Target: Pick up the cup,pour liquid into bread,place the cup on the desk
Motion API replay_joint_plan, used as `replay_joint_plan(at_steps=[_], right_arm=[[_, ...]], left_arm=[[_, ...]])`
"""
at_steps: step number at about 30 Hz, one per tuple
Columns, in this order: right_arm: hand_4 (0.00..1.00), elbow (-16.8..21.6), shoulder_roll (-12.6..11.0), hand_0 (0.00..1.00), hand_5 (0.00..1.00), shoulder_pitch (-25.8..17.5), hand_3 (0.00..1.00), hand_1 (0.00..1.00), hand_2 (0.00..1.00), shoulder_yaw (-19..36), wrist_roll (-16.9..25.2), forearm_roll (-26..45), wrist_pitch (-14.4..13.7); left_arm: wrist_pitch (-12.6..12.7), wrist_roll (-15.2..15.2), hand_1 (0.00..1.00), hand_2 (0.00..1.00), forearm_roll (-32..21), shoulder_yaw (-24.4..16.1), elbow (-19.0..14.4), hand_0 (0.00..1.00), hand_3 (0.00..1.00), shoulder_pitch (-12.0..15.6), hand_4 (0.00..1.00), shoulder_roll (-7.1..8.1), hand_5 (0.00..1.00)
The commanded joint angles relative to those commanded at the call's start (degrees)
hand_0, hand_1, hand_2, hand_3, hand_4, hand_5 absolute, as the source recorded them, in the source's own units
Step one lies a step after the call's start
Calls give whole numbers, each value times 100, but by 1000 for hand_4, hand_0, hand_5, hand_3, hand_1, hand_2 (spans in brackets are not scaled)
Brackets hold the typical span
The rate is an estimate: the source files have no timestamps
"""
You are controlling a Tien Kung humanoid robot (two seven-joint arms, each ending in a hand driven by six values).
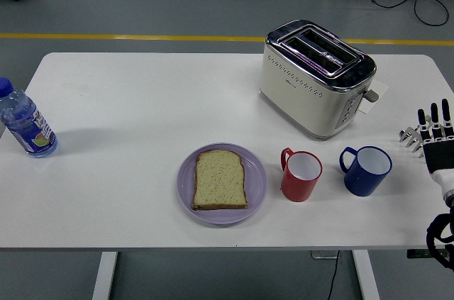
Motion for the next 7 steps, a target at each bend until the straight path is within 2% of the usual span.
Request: replay_joint_plan(at_steps=[7], right_arm=[[599,-3,0,668,267,6,624,604,664,10,4,14,5]], left_arm=[[-1,1,646,656,3,3,-1,635,548,-9,320,0,844]])
